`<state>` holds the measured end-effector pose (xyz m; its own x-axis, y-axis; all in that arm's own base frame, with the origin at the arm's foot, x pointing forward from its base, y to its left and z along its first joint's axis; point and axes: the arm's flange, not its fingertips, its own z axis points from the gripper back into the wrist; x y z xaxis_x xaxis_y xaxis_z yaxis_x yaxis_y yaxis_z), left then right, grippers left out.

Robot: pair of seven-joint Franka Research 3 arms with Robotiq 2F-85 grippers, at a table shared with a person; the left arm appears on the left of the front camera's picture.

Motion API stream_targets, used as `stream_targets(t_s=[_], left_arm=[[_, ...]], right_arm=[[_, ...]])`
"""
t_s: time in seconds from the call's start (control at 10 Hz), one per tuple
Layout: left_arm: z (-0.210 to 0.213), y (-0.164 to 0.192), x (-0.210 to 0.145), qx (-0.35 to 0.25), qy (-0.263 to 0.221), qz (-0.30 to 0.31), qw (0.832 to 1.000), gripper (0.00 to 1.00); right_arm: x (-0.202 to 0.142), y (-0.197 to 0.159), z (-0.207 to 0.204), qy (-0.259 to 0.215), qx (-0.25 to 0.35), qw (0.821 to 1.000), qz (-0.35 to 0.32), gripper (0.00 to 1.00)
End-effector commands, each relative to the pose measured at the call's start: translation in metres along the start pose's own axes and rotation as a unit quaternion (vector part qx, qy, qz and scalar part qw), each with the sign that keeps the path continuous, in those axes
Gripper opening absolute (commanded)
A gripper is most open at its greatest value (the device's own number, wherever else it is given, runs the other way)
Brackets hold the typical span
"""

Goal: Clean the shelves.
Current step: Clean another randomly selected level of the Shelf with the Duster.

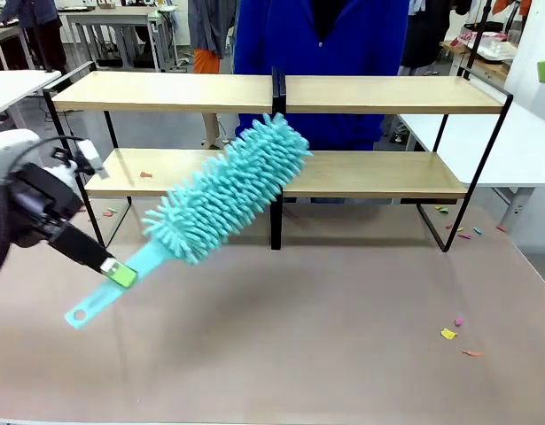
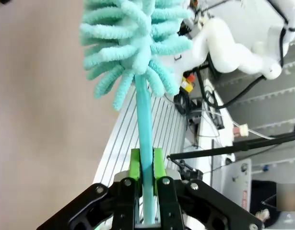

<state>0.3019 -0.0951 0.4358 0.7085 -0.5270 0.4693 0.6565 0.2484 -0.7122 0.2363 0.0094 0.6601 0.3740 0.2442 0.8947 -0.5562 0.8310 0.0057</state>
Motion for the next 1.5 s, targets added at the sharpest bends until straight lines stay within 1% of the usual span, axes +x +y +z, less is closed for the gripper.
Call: stream_targets(t_s=[0.0,0.4,0.5,0.7,0.8,0.9,1.1,1.2,1.3,1.4], left_arm=[[-0.016,-0.002,0.006,0.0,0.005,-0.008,1.0,0.12],[-0.016,-0.002,0.006,0.0,0.005,-0.008,1.0,0.12],[-0.019,-0.002,0.007,0.003,0.02,-0.007,1.0,0.12],[0.059,-0.008,-0.013,0.034,-0.025,-0.005,0.999,0.12],[0.092,-0.008,-0.02,0.029,-0.009,-0.006,1.0,0.12],[0.125,-0.004,-0.026,0.027,-0.008,-0.006,1.0,0.12],[0.189,0.005,-0.047,-0.056,0.043,-0.026,0.997,0.12],[0.223,0.003,-0.063,-0.105,0.059,-0.061,0.991,0.12],[0.263,0.0,-0.085,-0.145,0.042,-0.1,0.984,0.12],[0.301,-0.002,-0.11,-0.152,-0.005,-0.11,0.982,0.12]], right_arm=[[0.0,0.0,0.0,-0.001,0.002,1.0,-0.001,1.0],[0.0,0.0,0.0,-0.001,0.002,1.0,-0.001,1.0],[0.0,0.0,0.0,-0.001,0.002,1.0,-0.001,1.0],[0.0,0.0,0.0,-0.001,0.002,1.0,-0.001,1.0],[0.0,0.0,0.0,-0.001,0.002,1.0,-0.001,1.0],[0.0,0.0,0.0,-0.001,0.002,1.0,-0.001,1.0],[0.0,0.0,0.0,-0.001,0.002,1.0,-0.001,1.0],[0.0,0.0,0.0,-0.001,0.002,1.0,-0.001,1.0],[0.0,0.0,0.0,-0.001,0.002,1.0,-0.001,1.0],[0.0,0.0,0.0,-0.001,0.002,1.0,-0.001,1.0]])
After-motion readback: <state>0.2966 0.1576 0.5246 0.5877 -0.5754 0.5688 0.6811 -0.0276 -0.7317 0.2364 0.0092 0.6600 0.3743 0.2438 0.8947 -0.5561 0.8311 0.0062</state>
